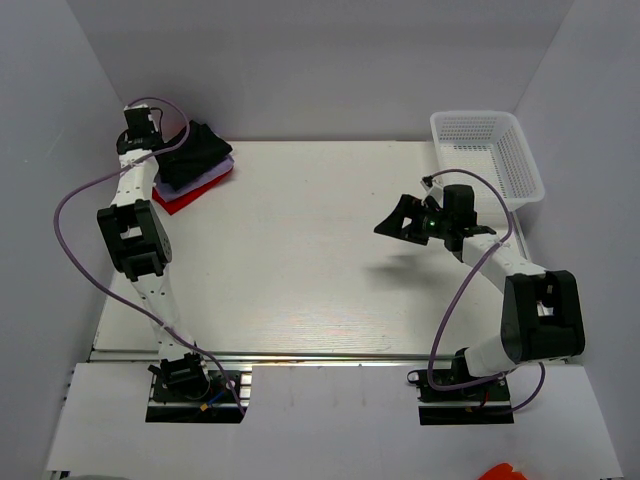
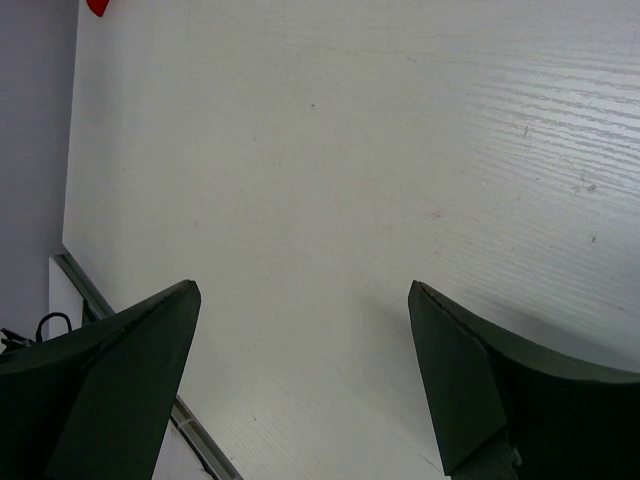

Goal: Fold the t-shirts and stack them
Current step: Put the neatly folded tshirt into the corner of the board with the left arm

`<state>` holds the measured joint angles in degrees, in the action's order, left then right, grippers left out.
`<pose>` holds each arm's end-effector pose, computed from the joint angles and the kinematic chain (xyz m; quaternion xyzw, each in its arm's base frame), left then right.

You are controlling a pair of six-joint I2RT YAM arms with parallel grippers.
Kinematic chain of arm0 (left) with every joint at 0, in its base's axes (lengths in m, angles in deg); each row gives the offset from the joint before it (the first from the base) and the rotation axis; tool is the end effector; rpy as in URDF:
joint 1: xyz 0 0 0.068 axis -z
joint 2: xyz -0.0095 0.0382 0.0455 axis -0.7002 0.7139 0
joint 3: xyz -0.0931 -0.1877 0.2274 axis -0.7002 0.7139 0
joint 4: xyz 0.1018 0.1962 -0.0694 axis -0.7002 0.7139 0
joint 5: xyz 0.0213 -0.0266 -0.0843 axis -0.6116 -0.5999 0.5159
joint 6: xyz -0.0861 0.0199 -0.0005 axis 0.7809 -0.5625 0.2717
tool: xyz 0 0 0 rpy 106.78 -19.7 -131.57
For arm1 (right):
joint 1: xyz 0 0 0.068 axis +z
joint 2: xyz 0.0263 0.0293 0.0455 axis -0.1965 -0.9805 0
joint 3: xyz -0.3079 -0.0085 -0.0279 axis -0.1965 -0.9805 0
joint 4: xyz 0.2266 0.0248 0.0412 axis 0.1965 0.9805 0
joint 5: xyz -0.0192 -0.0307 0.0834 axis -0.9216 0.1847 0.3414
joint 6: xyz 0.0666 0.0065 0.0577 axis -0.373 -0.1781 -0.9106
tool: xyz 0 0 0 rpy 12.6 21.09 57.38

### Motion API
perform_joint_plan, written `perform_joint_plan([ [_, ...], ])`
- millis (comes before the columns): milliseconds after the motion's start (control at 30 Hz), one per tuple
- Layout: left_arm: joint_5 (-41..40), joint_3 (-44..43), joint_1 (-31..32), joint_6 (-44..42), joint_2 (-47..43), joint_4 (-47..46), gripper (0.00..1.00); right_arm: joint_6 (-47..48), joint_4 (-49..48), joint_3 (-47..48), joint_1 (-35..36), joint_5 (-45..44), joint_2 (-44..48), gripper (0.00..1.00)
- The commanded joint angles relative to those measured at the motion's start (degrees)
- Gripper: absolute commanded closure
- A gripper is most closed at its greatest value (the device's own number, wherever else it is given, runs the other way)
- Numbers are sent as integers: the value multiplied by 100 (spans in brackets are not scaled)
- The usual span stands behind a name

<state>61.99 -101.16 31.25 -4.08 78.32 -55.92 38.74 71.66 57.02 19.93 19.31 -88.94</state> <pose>0.5181 0.1348 0.2691 -0.1993 0.8900 0.0946 0.3990 0.2990 0.0893 0.2562 -0.0147 0.8543 0.3753 0.3594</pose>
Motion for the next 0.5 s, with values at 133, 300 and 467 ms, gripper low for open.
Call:
perform_joint_plan([
  [133, 249, 279, -43, -2, -336, 193, 77, 29, -119, 224, -8, 201, -100, 10],
  [300, 590, 194, -43, 69, 120, 272, 52, 21, -137, 232, -8, 228, -74, 10],
  [467, 644, -115, -43, 69, 297, 597, 34, 3, -119, 224, -16, 228, 22, 10],
])
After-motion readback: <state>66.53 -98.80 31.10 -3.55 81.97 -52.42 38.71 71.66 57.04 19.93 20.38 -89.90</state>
